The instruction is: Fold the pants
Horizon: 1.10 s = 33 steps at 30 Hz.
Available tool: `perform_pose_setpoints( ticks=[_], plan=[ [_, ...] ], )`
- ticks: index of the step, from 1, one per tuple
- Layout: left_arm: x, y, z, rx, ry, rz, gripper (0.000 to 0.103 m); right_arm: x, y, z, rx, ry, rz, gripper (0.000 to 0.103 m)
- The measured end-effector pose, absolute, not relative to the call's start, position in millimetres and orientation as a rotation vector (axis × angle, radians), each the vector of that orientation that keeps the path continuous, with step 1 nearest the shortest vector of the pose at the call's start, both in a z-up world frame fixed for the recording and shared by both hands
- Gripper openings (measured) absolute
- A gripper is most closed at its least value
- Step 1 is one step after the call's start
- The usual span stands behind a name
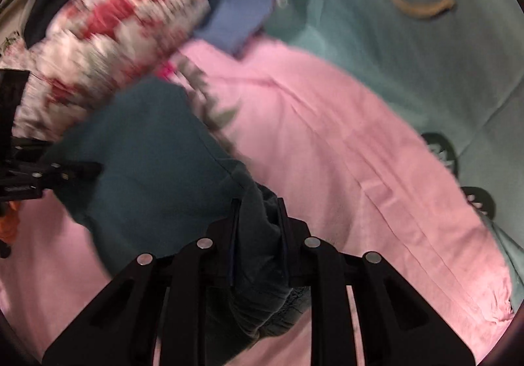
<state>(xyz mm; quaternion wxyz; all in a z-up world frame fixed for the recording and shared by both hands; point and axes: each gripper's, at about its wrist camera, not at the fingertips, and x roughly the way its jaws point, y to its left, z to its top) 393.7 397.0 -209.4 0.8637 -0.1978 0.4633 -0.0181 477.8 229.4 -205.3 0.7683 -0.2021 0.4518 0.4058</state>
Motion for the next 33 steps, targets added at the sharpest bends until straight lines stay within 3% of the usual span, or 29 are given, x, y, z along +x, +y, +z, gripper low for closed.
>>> perform_pose_setpoints(
  ticks=[2, 3, 5, 6, 11, 15, 16, 19, 20, 21, 24, 27, 30, 33],
  plan=[
    [391.4, 395.1, -209.1, -0.380, 0.962, -0.039, 0.033, 484.9, 218.0, -207.9, -0.368, 0.993, 0.878, 0.033],
    [389.7, 393.8, -206.9, -0.362, 0.967, -0.036, 0.038, 487.5, 212.4, -207.0, -0.362, 0.997, 0.846, 0.052],
    [381.7, 392.1, -197.0, -0.299, 0.990, 0.020, 0.069, 491.4, 195.9, -194.2, -0.328, 1.011, 0.813, 0.057],
    [376.1, 393.2, -189.3, -0.286, 0.979, 0.041, 0.075, 490.3, 187.9, -183.6, -0.302, 1.006, 0.805, 0.057],
    [351.0, 385.3, -129.3, -0.228, 0.798, 0.043, 0.078, 453.4, 168.5, -122.2, -0.162, 0.846, 0.894, 0.057],
    [381.5, 370.5, -121.7, -0.242, 0.745, -0.074, 0.076, 441.0, 187.1, -132.1, -0.082, 0.895, 1.001, 0.045],
    [393.1, 368.6, -132.9, -0.242, 0.772, -0.079, 0.068, 441.7, 193.8, -146.8, -0.087, 0.932, 1.001, 0.037],
    [410.8, 372.0, -174.7, -0.262, 0.895, -0.071, 0.045, 441.9, 200.3, -186.8, -0.114, 1.043, 0.945, 0.036],
    [406.1, 376.2, -190.8, -0.260, 0.930, -0.054, 0.044, 444.1, 198.0, -205.6, -0.143, 1.086, 0.903, 0.036],
    [397.5, 378.4, -197.6, -0.257, 0.934, -0.047, 0.041, 444.1, 188.4, -216.2, -0.130, 1.073, 0.900, 0.027],
    [372.8, 381.8, -205.2, -0.202, 0.932, -0.030, 0.041, 444.3, 178.7, -214.1, -0.098, 1.087, 0.904, 0.020],
    [355.1, 377.3, -180.7, -0.159, 0.908, -0.004, 0.043, 443.4, 190.7, -182.2, -0.080, 1.039, 0.946, 0.023],
    [336.7, 377.9, -161.9, -0.192, 0.832, -0.001, 0.056, 452.7, 234.4, -159.4, 0.016, 1.004, 1.083, 0.023],
    [341.3, 381.2, -181.5, -0.233, 0.874, 0.012, 0.055, 473.8, 293.4, -167.3, 0.118, 1.067, 1.216, 0.023]
  ],
)
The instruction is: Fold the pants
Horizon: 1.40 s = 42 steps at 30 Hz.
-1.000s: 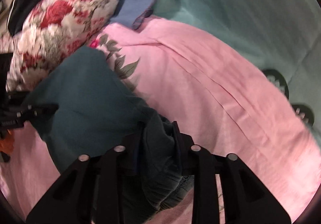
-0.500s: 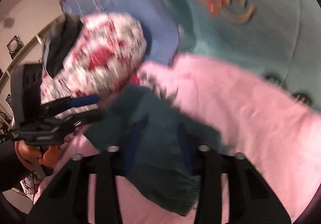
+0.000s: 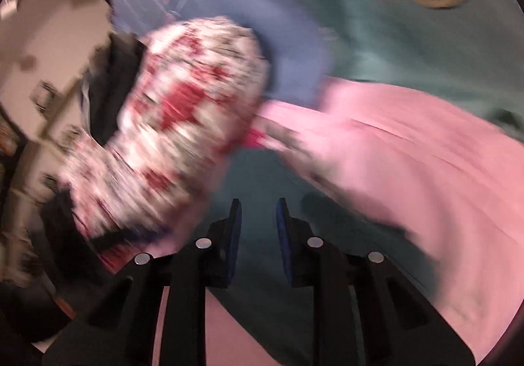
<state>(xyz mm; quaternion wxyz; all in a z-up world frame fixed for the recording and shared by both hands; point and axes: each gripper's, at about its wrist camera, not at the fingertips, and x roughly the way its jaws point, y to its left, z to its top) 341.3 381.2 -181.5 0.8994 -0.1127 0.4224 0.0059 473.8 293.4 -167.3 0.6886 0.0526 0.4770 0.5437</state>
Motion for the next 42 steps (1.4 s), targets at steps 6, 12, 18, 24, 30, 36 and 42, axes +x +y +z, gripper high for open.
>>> perform_pose_setpoints(
  ticks=[6, 12, 18, 24, 30, 36, 42],
  plan=[
    [334.4, 386.7, -207.9, -0.290, 0.893, 0.026, 0.054, 504.8, 367.7, -230.6, 0.099, 1.245, 1.239, 0.011],
    [331.1, 385.1, -209.8, -0.266, 0.888, 0.024, 0.056, 522.5, 346.9, -216.5, 0.272, 1.236, 1.169, 0.010],
    [327.0, 383.8, -196.1, -0.268, 0.844, 0.039, 0.063, 464.5, 262.1, -185.5, 0.282, 1.177, 1.250, 0.012],
    [329.5, 376.4, -219.9, -0.162, 0.934, 0.096, 0.067, 418.7, 196.7, -223.4, 0.128, 1.185, 0.969, 0.020],
    [308.5, 368.1, -144.8, -0.226, 0.864, 0.164, 0.099, 373.5, 186.6, -139.9, 0.160, 1.063, 0.793, 0.092],
    [275.0, 358.5, -75.7, -0.227, 0.832, 0.182, 0.101, 327.6, 160.4, -83.4, 0.031, 0.969, 0.586, 0.102],
    [232.5, 343.7, -40.8, -0.151, 0.816, 0.222, 0.101, 274.0, 143.6, -54.7, -0.080, 0.890, 0.508, 0.102]
  ],
)
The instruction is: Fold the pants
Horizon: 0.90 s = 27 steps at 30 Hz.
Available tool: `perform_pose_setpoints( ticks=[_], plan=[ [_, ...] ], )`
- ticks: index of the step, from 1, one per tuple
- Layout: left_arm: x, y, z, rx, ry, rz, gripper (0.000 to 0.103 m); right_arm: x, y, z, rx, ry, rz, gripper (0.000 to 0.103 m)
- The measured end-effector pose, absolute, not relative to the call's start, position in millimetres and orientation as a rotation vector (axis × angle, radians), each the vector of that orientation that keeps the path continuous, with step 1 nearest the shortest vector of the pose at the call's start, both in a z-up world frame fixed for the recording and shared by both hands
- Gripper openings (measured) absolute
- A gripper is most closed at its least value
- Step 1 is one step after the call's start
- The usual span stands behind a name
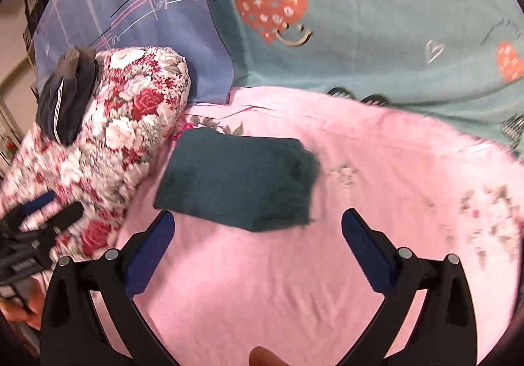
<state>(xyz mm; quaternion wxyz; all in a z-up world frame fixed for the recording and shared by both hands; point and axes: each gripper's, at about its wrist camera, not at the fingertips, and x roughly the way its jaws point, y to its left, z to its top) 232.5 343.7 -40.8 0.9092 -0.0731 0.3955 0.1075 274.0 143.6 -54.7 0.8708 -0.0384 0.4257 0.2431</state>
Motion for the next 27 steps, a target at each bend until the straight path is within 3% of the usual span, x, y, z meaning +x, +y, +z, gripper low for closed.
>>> perform_pose_setpoints(
  ticks=[11, 27],
  plan=[
    [194.3, 313.3, -31.2, -0.128, 0.815, 0.173, 0.101, 220.4, 126.7, -51.4, -0.090, 0.905, 0.507, 0.102],
    [188.1, 304.2, -30.1, -0.120, 0.814, 0.145, 0.101, 206.1, 122.2, -49.5, -0.089, 0.916, 0.497, 0.102]
  ],
)
